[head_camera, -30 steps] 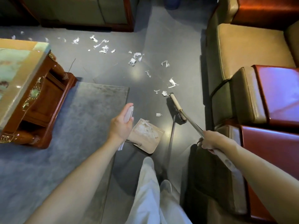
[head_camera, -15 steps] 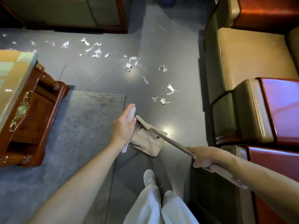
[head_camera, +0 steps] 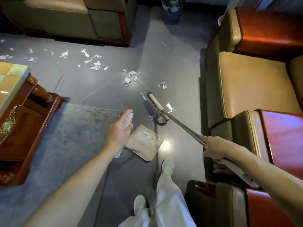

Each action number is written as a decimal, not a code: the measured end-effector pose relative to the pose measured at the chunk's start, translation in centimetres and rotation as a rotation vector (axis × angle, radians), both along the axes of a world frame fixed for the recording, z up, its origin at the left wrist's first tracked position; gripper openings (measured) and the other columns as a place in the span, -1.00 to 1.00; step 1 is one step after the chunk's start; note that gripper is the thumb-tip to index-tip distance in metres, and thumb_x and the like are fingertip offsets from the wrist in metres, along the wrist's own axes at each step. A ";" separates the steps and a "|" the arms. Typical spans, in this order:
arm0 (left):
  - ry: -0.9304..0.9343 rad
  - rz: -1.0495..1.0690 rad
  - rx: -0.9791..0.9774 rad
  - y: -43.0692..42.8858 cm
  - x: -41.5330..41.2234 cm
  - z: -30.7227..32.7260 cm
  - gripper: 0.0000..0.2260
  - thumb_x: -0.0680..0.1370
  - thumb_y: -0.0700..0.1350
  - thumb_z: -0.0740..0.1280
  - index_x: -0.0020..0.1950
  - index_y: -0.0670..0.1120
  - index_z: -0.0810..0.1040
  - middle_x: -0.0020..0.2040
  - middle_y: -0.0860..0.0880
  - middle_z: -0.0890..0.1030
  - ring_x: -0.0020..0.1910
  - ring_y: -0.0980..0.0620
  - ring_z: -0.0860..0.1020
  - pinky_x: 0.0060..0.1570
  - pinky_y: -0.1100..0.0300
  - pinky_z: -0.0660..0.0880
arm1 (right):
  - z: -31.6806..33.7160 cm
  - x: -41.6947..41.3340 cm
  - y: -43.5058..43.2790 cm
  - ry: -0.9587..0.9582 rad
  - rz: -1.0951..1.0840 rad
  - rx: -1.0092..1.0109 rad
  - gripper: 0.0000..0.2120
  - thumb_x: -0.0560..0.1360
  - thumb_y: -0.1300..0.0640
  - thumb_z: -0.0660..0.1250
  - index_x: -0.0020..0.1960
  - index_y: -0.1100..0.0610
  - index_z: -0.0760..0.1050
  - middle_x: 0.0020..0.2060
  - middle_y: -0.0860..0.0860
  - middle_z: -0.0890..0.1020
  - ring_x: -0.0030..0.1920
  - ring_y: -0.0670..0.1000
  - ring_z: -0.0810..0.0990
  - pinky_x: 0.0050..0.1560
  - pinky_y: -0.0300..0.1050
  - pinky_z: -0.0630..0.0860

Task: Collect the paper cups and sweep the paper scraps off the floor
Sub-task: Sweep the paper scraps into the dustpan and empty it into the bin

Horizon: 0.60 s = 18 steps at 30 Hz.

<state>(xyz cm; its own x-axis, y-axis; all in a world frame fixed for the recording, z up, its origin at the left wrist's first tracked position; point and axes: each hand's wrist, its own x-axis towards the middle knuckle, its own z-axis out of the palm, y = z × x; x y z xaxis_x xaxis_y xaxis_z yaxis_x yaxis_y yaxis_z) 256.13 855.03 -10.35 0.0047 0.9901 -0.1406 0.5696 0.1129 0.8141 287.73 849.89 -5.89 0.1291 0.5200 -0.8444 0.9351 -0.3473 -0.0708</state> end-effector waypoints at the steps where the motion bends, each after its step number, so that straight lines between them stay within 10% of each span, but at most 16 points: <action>1: 0.007 0.019 0.002 1.1 0.4 -0.1 -0.57 0.52 -0.29 0.31 0.31 0.10 0.50 0.02 0.03 0.60 -0.04 -0.07 0.54 -0.04 0.29 0.38 | -0.6 0.9 2.0 -0.006 -0.010 0.014 -0.22 0.54 0.20 0.29 0.57 -0.09 -0.10 -0.17 0.01 0.49 -0.40 -0.07 0.56 -0.60 -0.31 0.39; 8: -0.023 0.158 -0.033 6.2 3.2 -0.2 -0.56 0.50 -0.30 0.31 0.29 0.10 0.51 -0.02 0.07 0.60 -0.28 -0.05 0.46 -0.11 0.03 0.49 | -3.7 5.3 13.1 -0.100 0.050 0.047 -0.36 0.52 0.27 0.27 0.52 0.04 0.11 -0.21 0.05 0.49 -0.33 -0.04 0.55 -0.64 -0.32 0.36; 13: 0.005 0.193 -0.018 9.0 5.0 -0.3 -0.58 0.53 -0.27 0.32 0.32 0.09 0.50 -0.04 0.11 0.59 -0.30 0.16 0.46 -0.08 0.21 0.43 | -5.0 5.3 15.3 -0.060 0.127 -0.076 -0.44 0.53 0.25 0.28 0.47 0.11 0.18 -0.10 0.07 0.54 -0.22 -0.03 0.57 -0.38 -0.26 0.52; 18: -0.019 0.181 -0.016 10.7 6.7 0.1 -0.59 0.53 -0.30 0.31 0.32 0.05 0.50 -0.05 0.04 0.58 -0.27 -0.10 0.47 -0.09 0.10 0.47 | -4.3 4.5 12.6 0.067 0.220 -0.209 -0.29 0.51 0.30 0.28 0.55 0.03 0.04 0.04 0.14 0.60 -0.26 0.00 0.58 -0.21 -0.10 0.61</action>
<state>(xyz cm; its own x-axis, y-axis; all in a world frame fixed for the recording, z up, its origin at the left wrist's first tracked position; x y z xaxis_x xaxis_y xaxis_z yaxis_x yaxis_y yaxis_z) 262.83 865.76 -10.21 -0.1703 0.9726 -0.1580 0.5235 0.2251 0.8218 292.21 862.47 -10.19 -0.0274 0.3438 -0.9386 0.9851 -0.1504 -0.0838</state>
